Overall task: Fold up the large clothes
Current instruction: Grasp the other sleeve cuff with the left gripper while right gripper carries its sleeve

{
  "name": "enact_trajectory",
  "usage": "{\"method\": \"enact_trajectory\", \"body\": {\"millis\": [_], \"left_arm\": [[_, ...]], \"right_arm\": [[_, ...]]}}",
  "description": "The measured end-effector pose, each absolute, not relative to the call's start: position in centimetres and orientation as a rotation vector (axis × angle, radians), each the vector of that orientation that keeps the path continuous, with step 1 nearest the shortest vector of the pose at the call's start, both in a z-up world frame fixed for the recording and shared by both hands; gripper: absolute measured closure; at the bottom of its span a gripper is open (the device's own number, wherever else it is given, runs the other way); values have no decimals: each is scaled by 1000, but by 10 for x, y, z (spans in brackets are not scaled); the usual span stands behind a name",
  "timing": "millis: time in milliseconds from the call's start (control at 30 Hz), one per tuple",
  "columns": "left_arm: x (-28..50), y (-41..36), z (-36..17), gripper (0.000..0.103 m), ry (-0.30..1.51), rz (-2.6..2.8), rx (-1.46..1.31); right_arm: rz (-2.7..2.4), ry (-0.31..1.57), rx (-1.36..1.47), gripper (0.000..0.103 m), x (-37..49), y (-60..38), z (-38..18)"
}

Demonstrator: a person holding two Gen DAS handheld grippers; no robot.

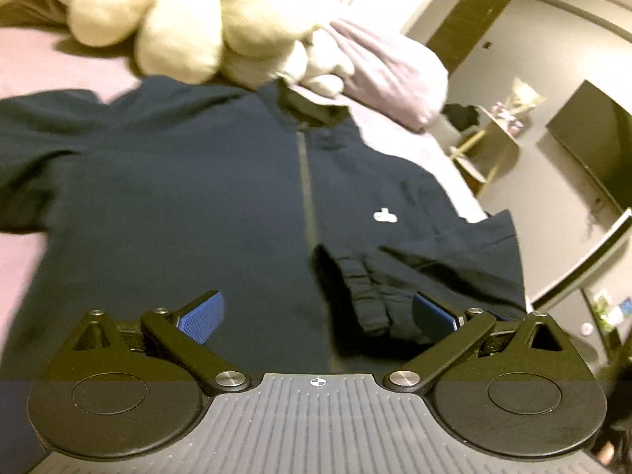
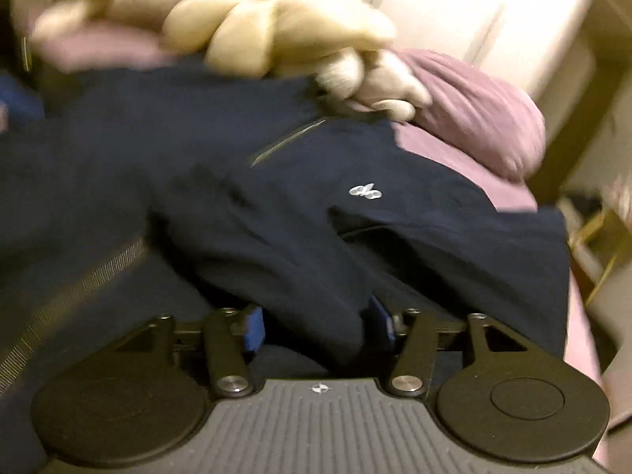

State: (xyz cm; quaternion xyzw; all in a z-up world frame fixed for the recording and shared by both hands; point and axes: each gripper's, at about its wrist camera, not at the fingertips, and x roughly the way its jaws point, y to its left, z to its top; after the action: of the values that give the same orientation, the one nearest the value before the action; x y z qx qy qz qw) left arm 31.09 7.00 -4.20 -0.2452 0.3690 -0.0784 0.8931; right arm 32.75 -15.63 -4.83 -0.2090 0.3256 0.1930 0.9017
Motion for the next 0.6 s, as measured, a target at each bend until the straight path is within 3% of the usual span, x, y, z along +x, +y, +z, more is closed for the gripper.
{"method": "enact_trajectory", "body": {"millis": [67, 167, 367, 467, 533, 600], "left_arm": [[332, 60, -50, 1, 795, -194, -530], [359, 47, -67, 17, 863, -213, -591], [372, 31, -82, 21, 914, -283, -673], [374, 25, -94, 38, 975, -283, -680], [378, 22, -99, 44, 983, -275, -683], [381, 19, -98, 72, 994, -271, -683]], "right_arm": [[362, 662, -269, 42, 320, -178, -31], [308, 693, -38, 43, 314, -214, -26], [271, 736, 177, 45, 306, -254, -31], [267, 729, 210, 45, 298, -263, -36], [251, 744, 239, 45, 292, -269, -40], [224, 769, 251, 45, 288, -271, -45]]}}
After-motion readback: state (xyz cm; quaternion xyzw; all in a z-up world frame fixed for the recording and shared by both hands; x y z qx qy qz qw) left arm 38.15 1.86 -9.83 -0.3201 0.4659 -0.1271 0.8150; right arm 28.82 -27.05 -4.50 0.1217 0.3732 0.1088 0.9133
